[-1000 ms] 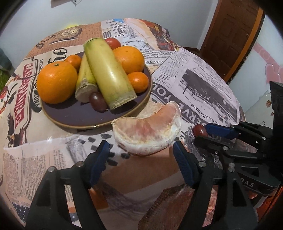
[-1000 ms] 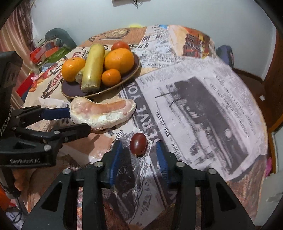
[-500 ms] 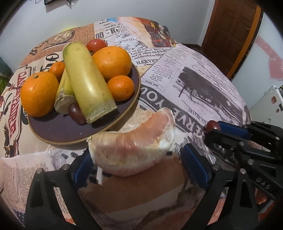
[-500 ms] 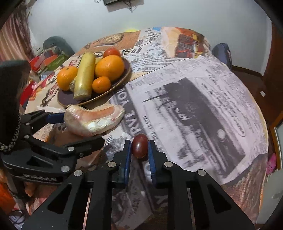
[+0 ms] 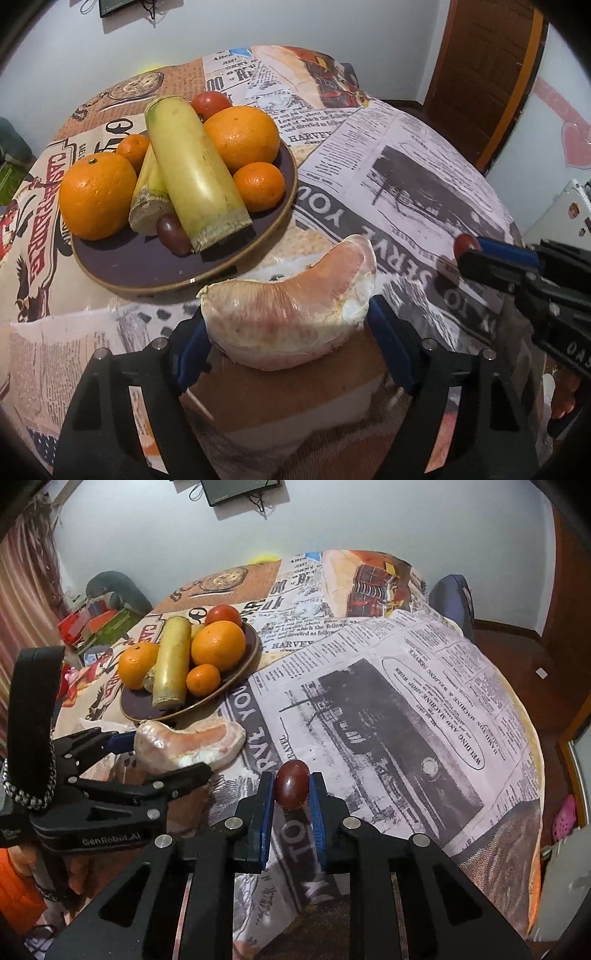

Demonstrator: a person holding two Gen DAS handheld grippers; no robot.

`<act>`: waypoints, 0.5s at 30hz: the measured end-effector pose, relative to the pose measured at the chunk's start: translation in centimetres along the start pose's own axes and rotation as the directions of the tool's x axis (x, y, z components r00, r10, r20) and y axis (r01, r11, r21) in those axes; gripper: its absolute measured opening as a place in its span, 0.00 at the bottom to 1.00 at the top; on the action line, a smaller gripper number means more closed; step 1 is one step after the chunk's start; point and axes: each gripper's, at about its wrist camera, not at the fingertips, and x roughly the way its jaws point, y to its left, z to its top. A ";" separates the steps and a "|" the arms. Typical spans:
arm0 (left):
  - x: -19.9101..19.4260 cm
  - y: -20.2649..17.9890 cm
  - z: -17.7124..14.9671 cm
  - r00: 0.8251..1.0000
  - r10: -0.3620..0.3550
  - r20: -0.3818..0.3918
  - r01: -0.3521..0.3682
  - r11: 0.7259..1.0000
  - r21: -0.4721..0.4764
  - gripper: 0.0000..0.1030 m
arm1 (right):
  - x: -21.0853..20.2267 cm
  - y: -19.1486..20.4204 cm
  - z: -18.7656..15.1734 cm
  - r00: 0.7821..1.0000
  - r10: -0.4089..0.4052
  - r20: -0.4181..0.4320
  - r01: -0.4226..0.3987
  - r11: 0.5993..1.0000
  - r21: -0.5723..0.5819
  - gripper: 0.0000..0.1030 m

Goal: Organize fruits
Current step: 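Carry the pomelo segment and date onto the plate and open both grippers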

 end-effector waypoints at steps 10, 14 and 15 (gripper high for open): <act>-4.8 3.0 -1.1 0.997 -0.003 0.080 0.009 0.997 -0.083 0.77 | -1.2 1.3 0.7 1.000 -0.005 0.024 0.005 1.000 -0.028 0.17; -6.8 4.6 -0.5 0.992 0.012 0.129 0.003 0.993 -0.115 0.77 | -1.4 2.3 1.3 0.999 0.003 0.038 -0.001 0.999 -0.047 0.17; -7.3 5.1 -0.3 0.989 0.024 0.147 -0.006 0.993 -0.121 0.77 | -1.4 2.4 1.5 0.999 0.006 0.041 -0.004 0.999 -0.050 0.17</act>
